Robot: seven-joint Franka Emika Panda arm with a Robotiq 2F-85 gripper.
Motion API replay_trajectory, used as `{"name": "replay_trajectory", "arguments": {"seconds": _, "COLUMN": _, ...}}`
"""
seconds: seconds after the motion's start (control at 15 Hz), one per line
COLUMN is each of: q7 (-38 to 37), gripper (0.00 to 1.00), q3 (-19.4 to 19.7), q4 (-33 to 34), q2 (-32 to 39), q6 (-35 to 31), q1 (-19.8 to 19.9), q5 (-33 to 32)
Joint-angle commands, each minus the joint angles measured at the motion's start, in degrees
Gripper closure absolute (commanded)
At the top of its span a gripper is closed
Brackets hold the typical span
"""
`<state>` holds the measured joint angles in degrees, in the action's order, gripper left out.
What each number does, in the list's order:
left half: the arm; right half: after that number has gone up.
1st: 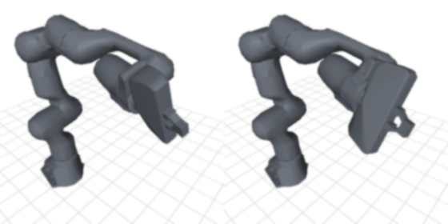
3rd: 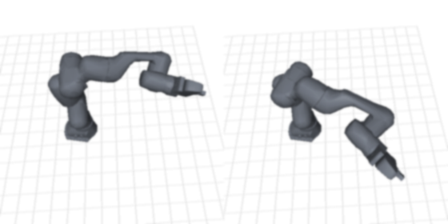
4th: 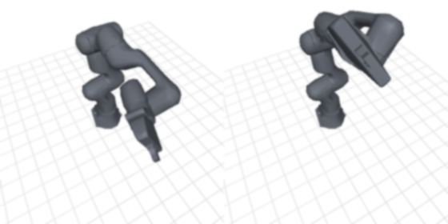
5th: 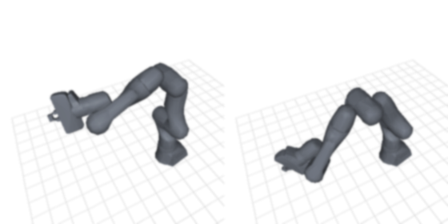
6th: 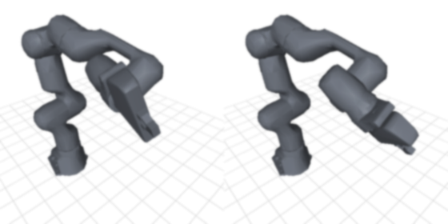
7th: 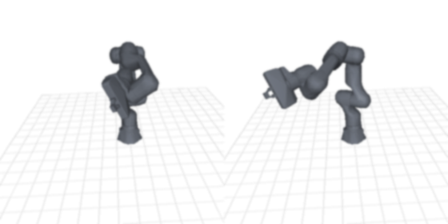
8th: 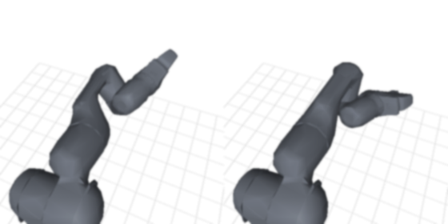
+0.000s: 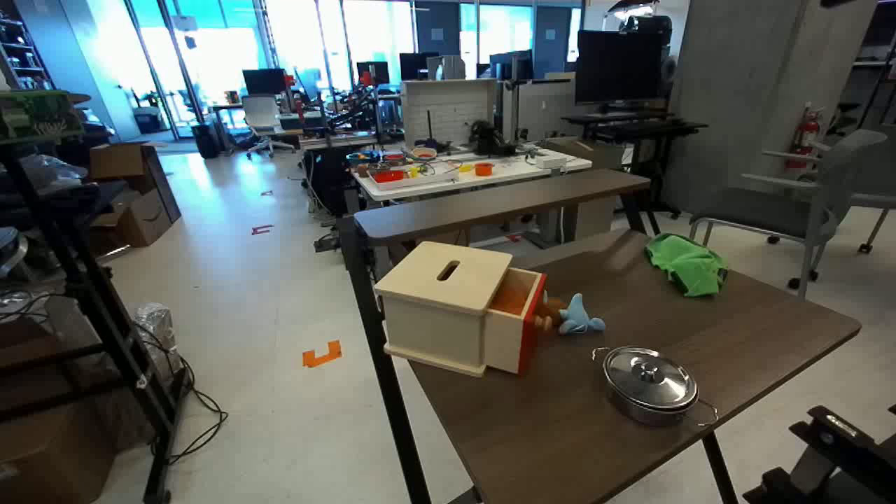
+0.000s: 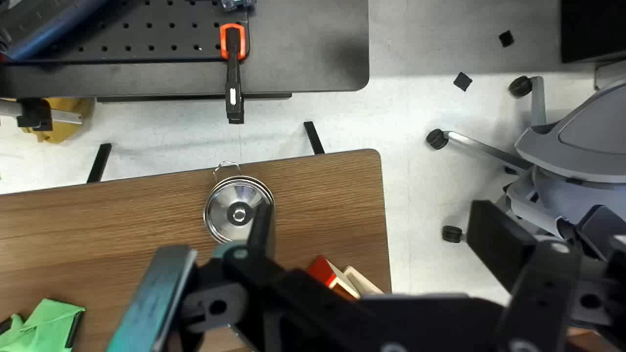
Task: Straighten the green cloth
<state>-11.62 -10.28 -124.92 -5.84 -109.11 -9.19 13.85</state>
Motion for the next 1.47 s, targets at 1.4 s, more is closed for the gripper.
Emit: {"name": "replay_trajectory", "arguments": {"seconds": 1.4, "q7": -11.9, "gripper": 0.0, "q3": 12.5, "q4": 4.5, "q2": 25.9, "q6": -38.9, "q1": 4.5, "q5": -19.8}}
